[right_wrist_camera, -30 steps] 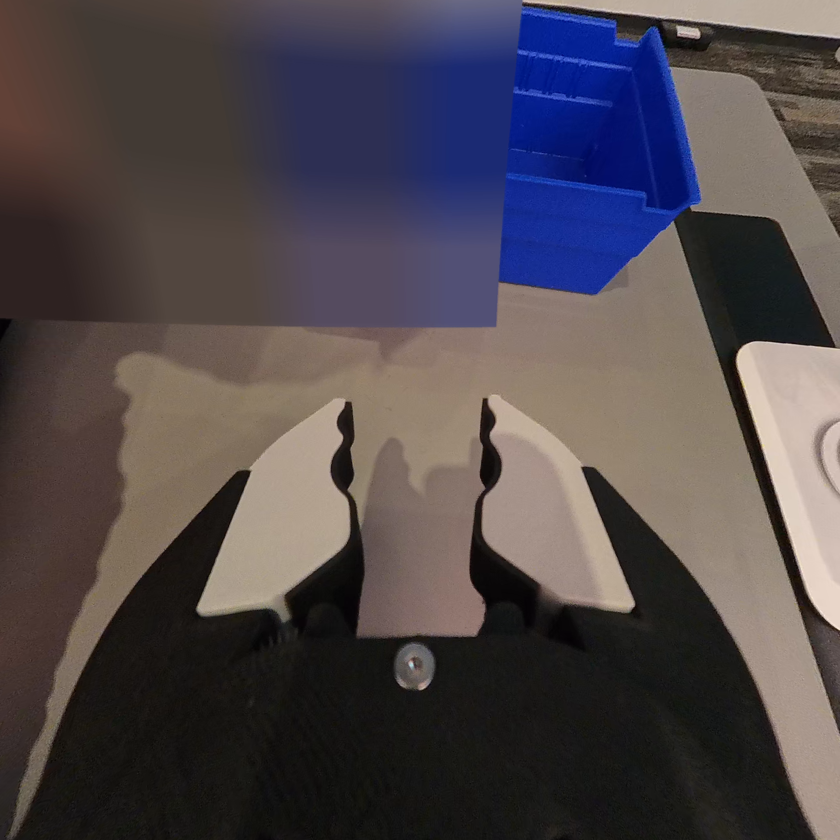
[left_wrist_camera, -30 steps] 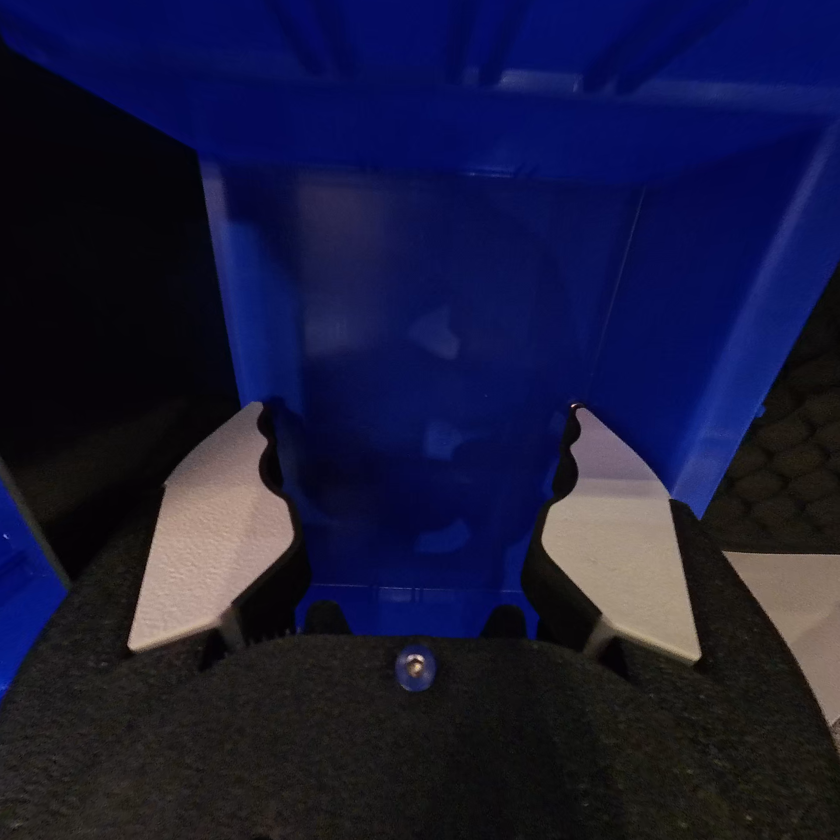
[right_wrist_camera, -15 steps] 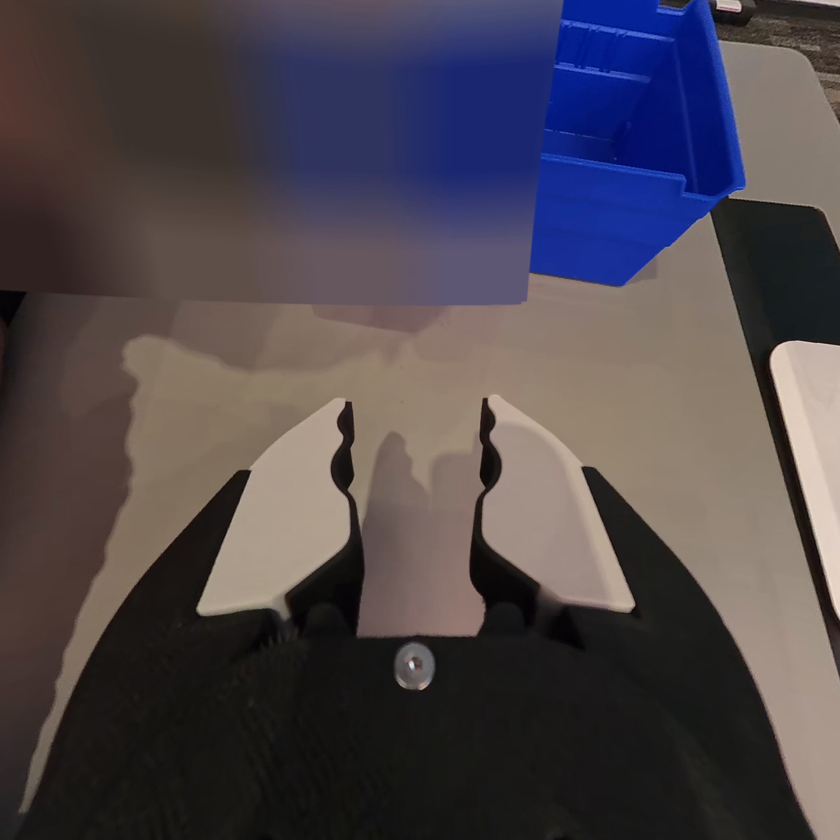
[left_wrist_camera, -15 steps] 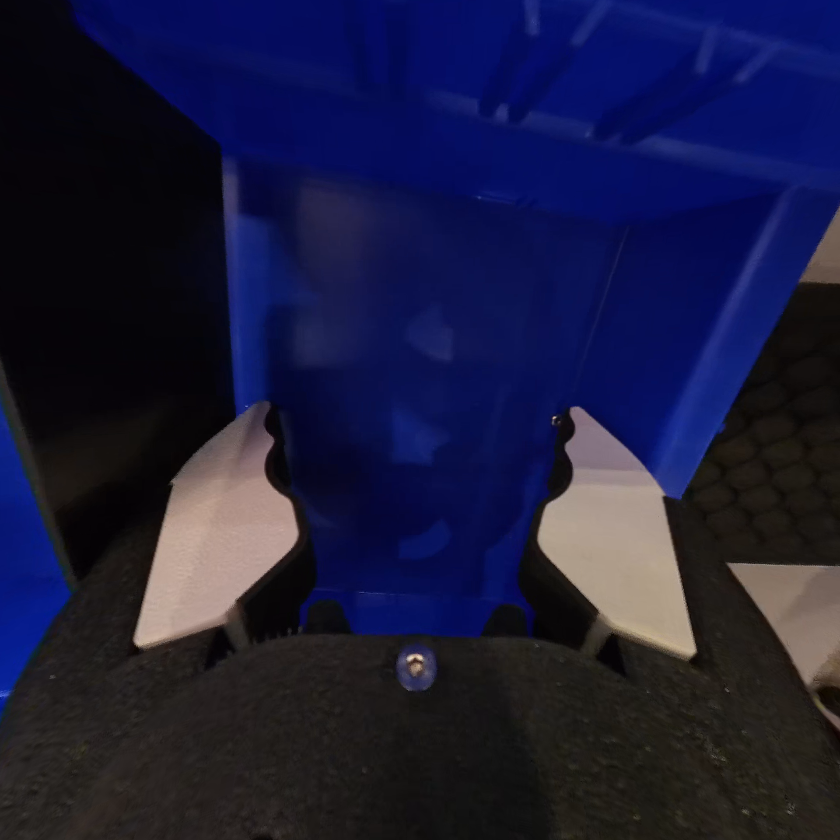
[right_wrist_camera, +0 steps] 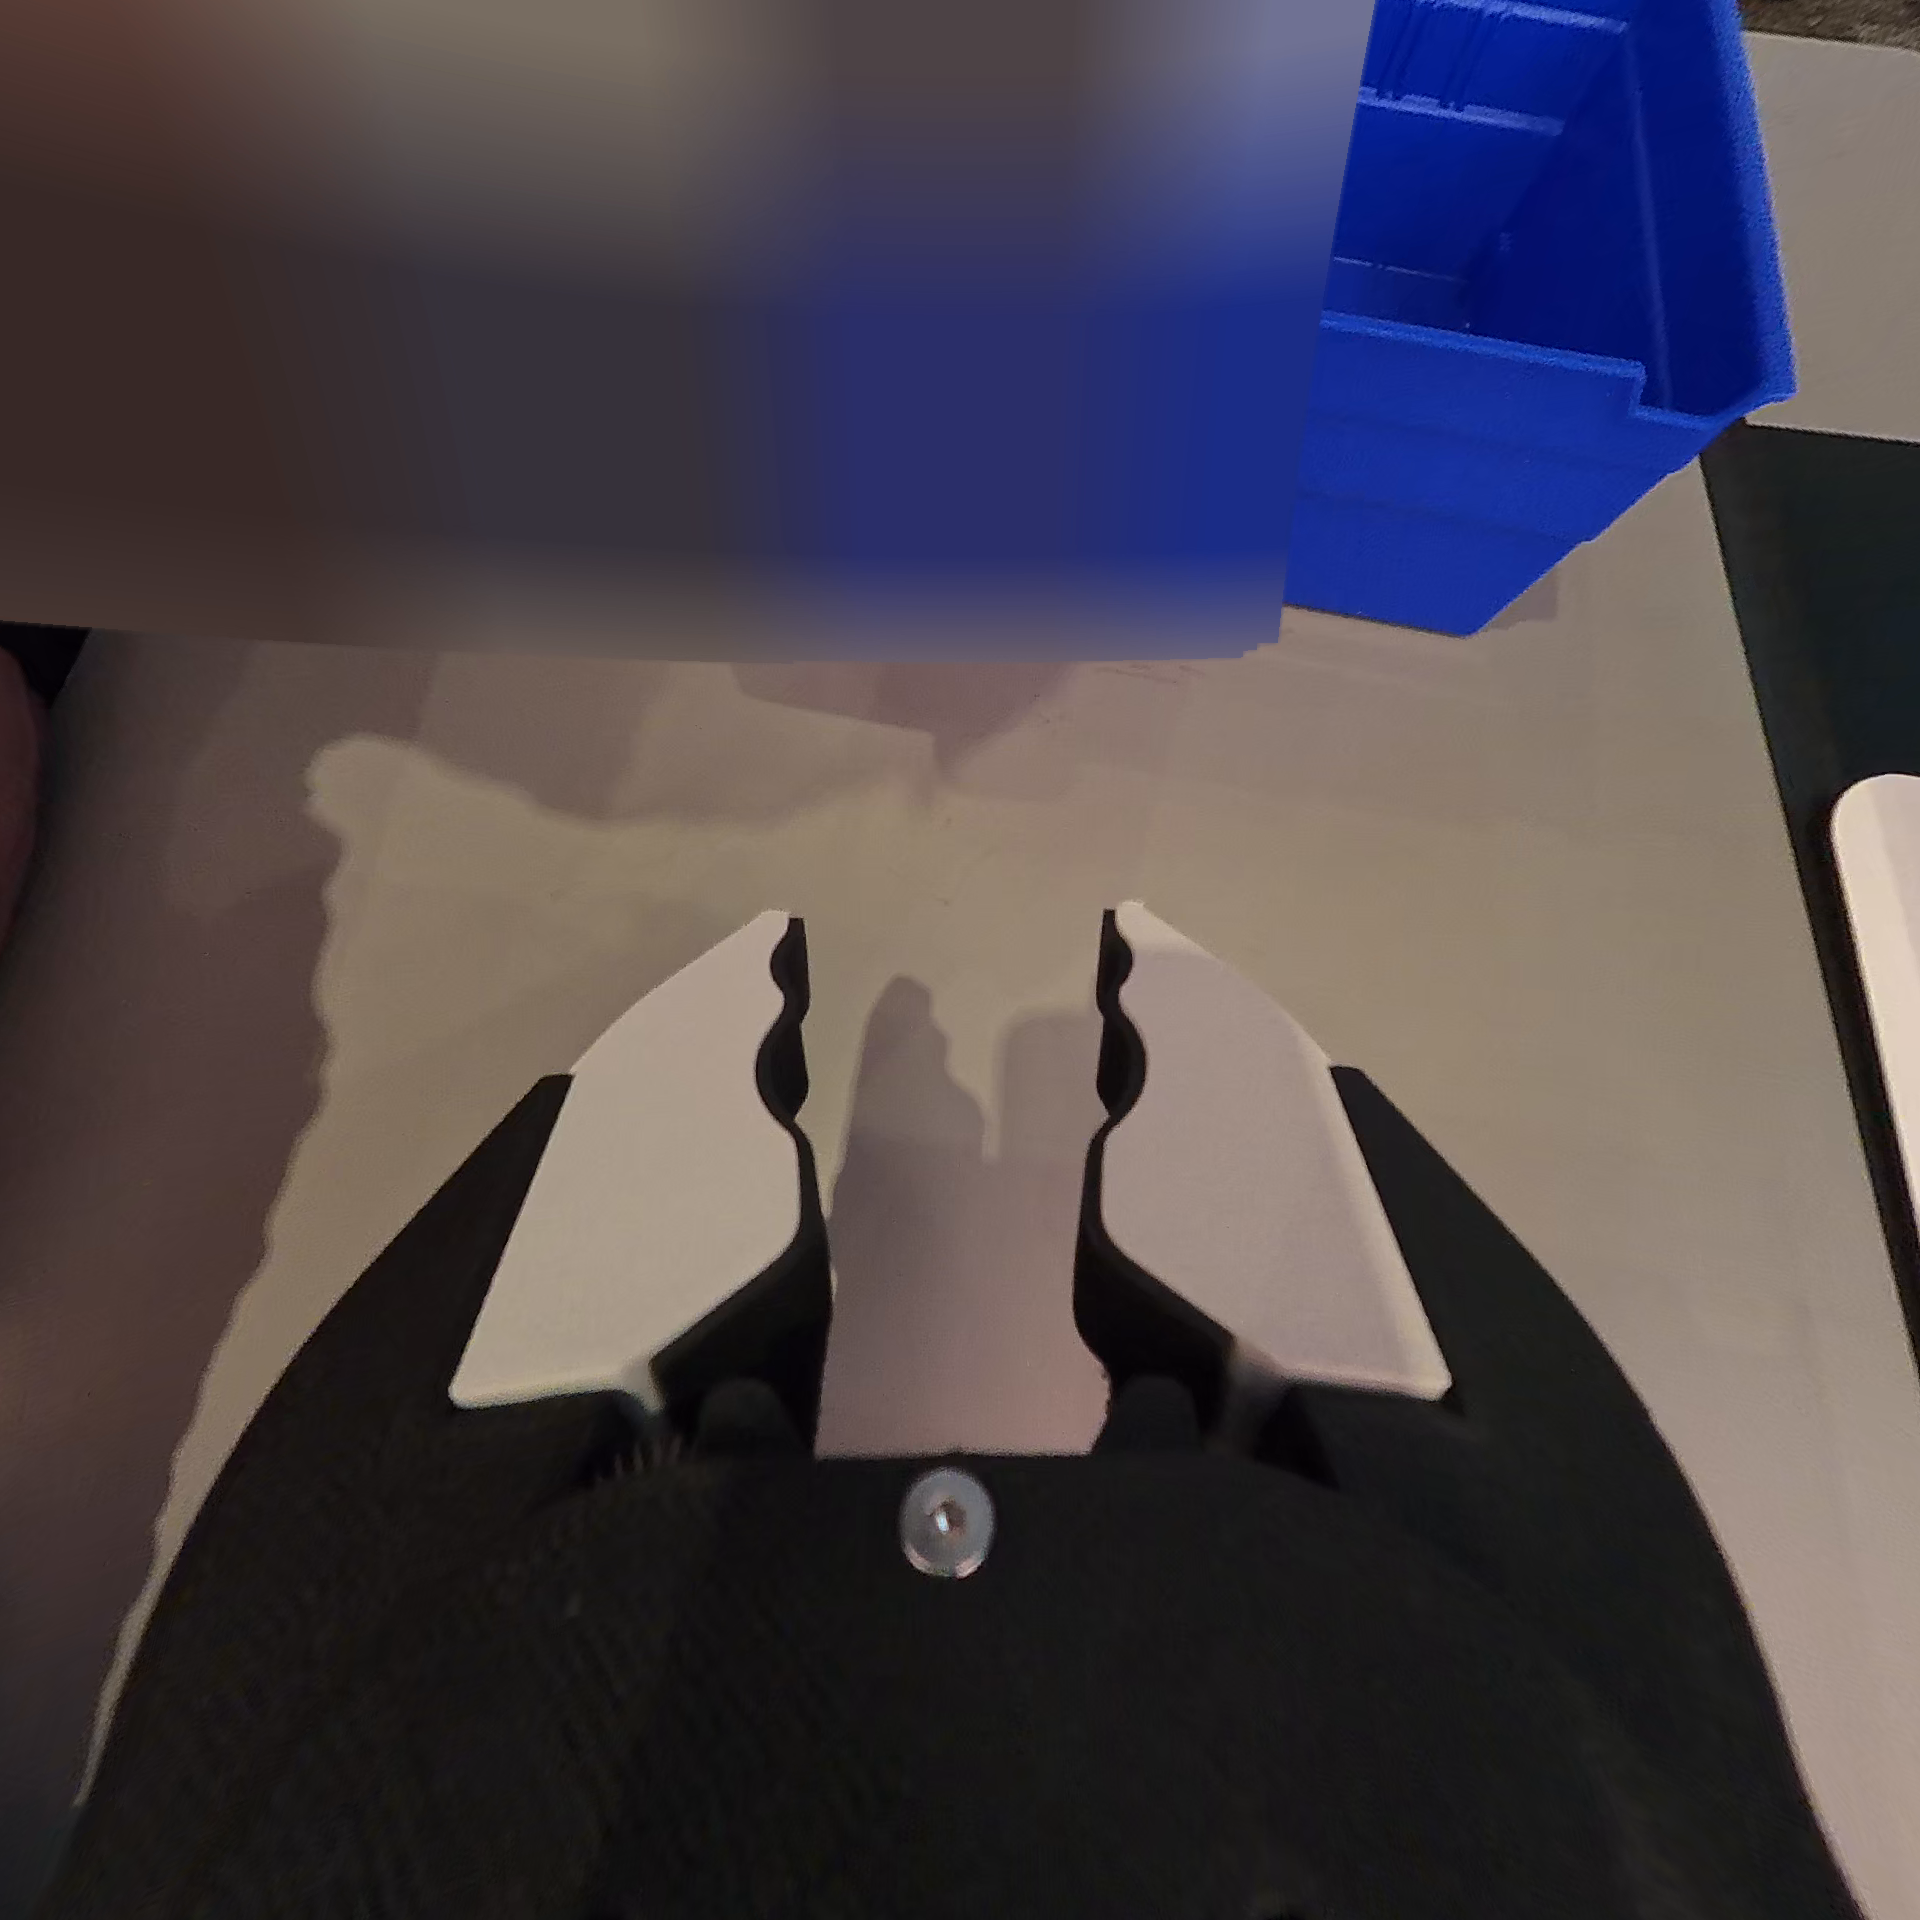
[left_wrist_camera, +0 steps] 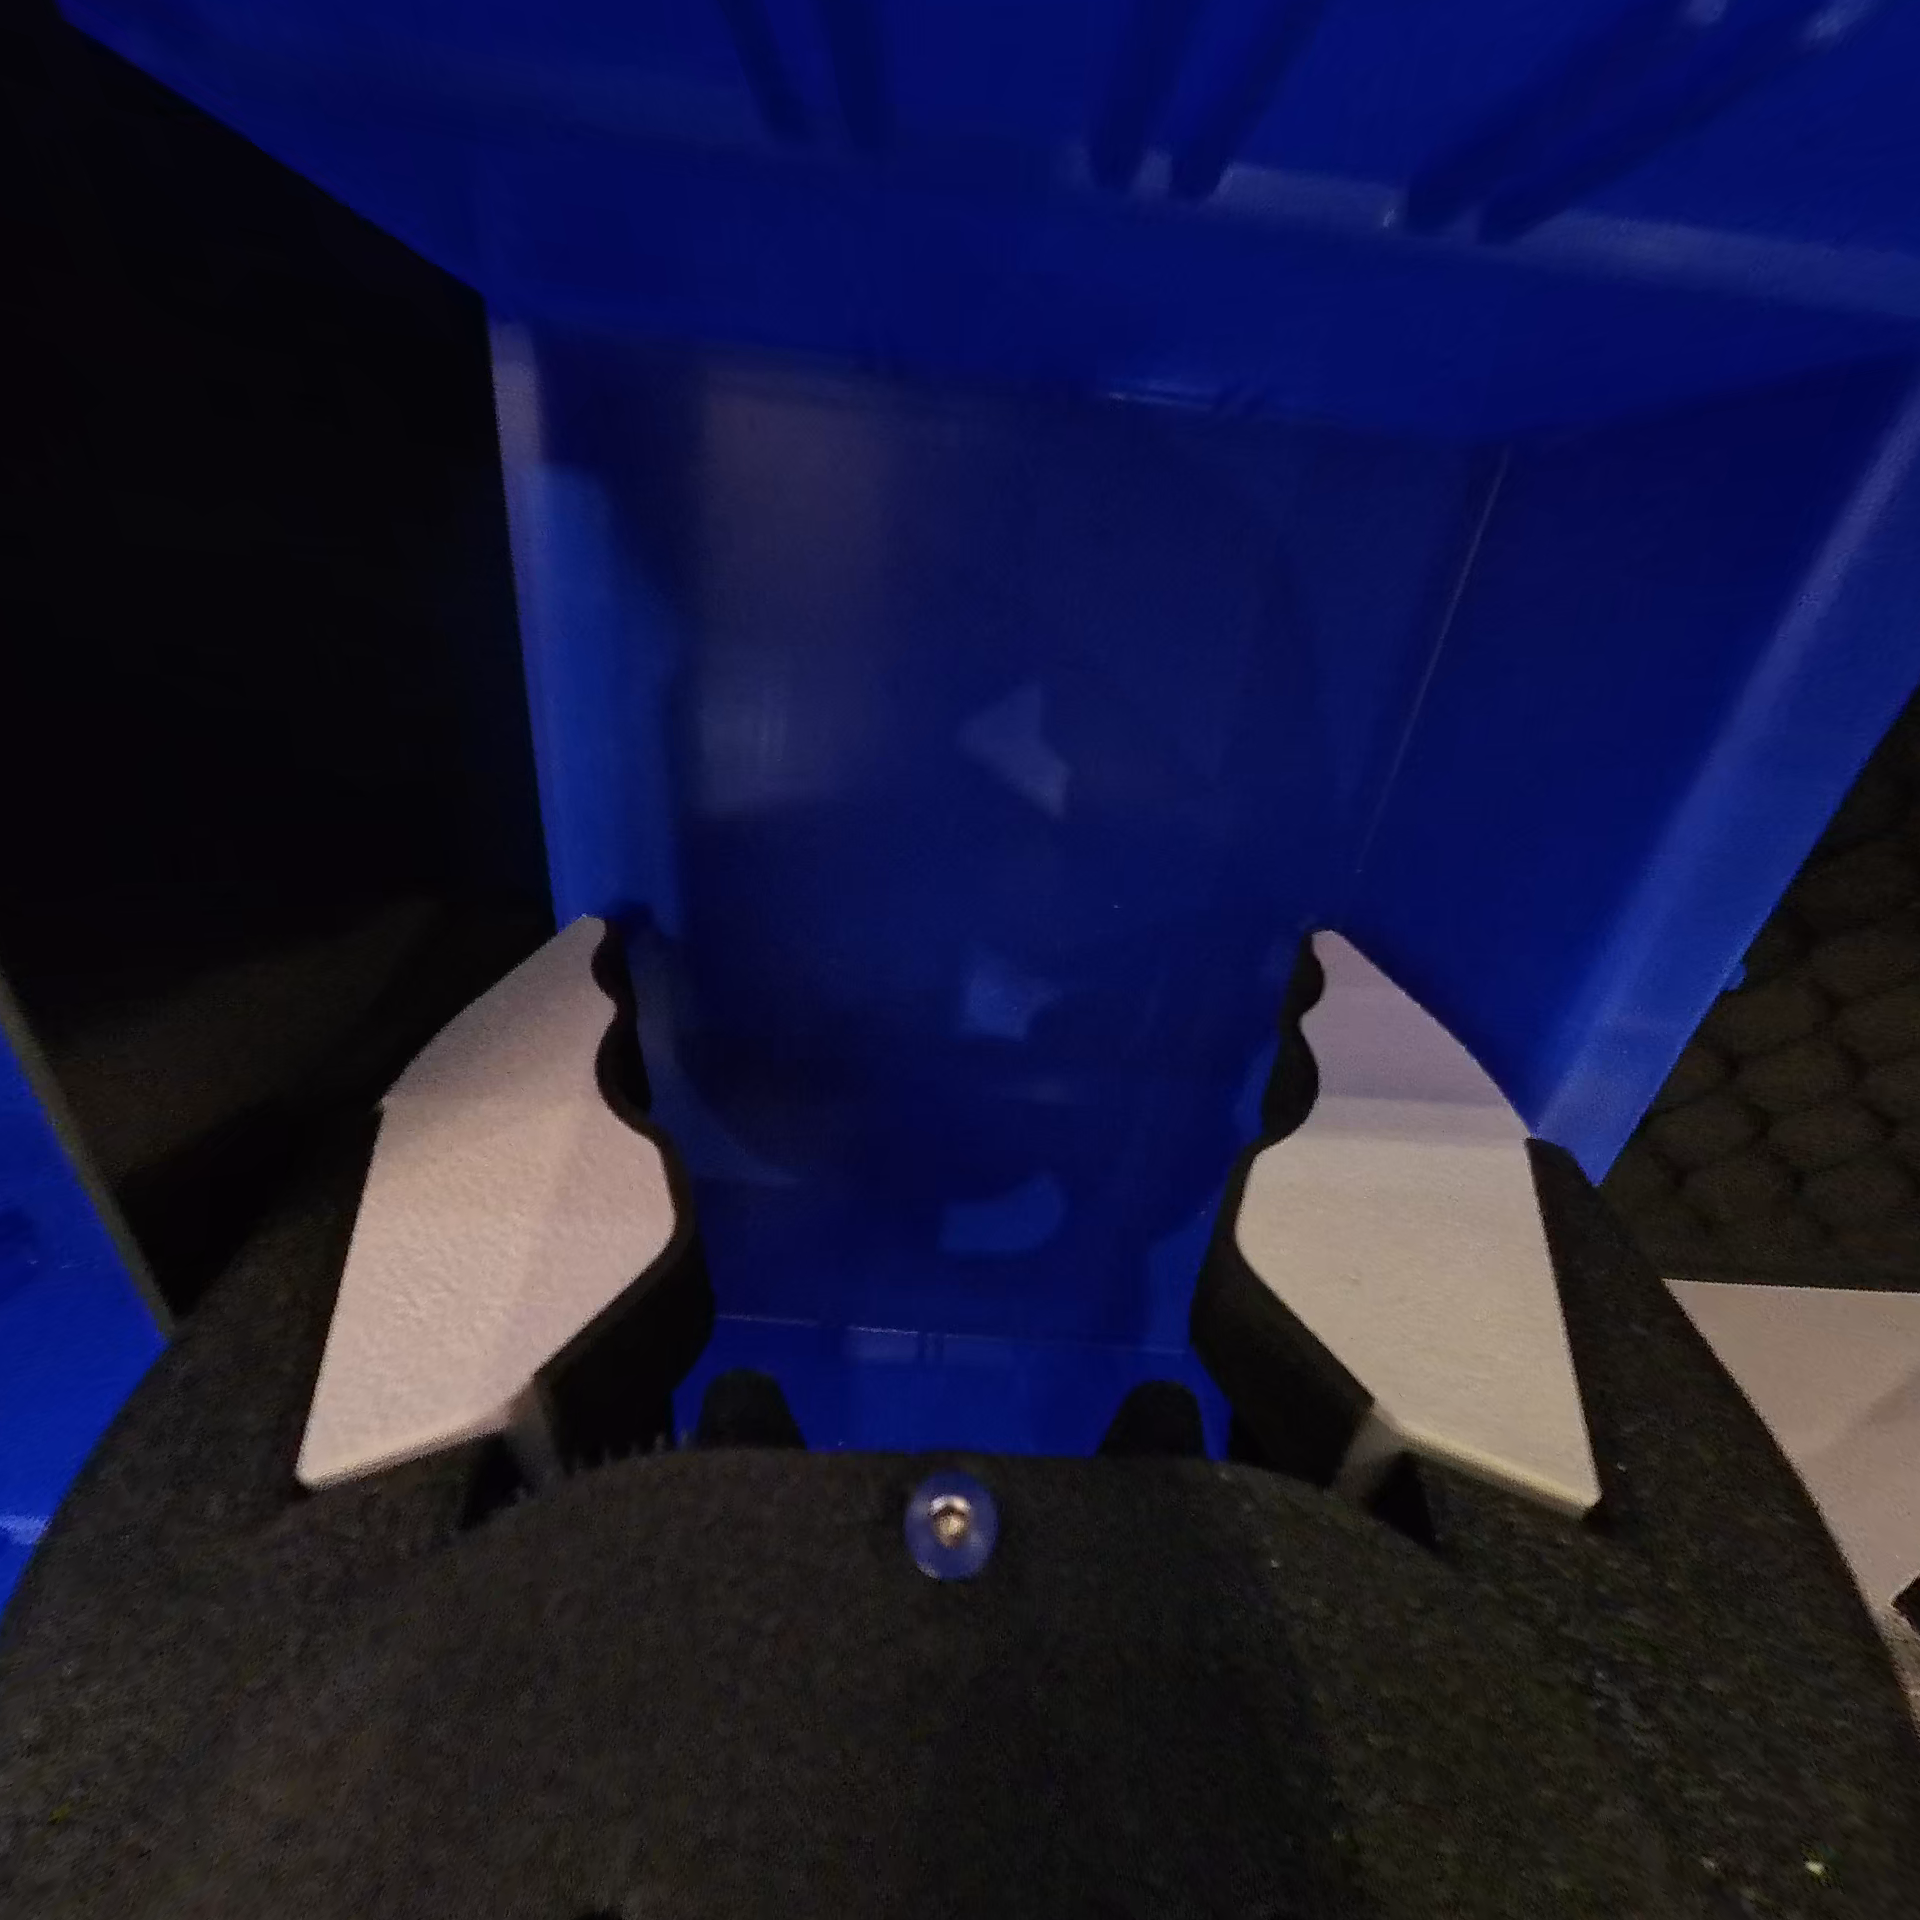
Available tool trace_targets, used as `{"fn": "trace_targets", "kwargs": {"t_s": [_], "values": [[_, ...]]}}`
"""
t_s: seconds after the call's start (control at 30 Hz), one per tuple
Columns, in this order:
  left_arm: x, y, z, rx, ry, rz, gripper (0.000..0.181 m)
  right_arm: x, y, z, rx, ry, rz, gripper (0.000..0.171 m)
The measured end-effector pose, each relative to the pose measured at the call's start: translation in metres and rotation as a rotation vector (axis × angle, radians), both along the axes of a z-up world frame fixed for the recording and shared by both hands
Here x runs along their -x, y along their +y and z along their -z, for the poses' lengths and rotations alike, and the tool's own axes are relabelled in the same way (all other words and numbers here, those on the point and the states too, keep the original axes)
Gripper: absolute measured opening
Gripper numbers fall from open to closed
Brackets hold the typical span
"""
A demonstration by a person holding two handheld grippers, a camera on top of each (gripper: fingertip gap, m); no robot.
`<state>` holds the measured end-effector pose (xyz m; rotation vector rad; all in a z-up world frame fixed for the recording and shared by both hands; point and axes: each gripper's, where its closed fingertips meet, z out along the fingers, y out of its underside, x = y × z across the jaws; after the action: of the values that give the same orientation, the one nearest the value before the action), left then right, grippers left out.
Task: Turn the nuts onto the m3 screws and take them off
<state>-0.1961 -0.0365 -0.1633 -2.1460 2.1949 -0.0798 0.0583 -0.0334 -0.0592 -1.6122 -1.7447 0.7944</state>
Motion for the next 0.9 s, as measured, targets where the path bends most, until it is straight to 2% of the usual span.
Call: {"fn": "trace_targets", "kwargs": {"t_s": [0.03,0.1,0.3,0.9], "values": [[0.0005,0.0044,-0.0008,-0.030,0.001,-0.003,0.110,0.0003,-0.0005,0.0002,0.000,-0.001,-0.003,0.054],[-0.0006,0.0050,-0.0019,-0.037,-0.010,-0.001,0.109,0.0008,-0.0022,0.0005,0.004,-0.003,-0.010,0.054],[-0.0028,-0.0008,-0.0042,0.025,-0.038,-0.019,0.119,0.0008,-0.0032,0.0032,0.012,-0.012,-0.016,0.054],[-0.0047,0.0021,-0.0037,-0.029,-0.016,0.041,0.116,0.0001,-0.0056,0.0064,0.016,-0.031,-0.031,0.054]]}}
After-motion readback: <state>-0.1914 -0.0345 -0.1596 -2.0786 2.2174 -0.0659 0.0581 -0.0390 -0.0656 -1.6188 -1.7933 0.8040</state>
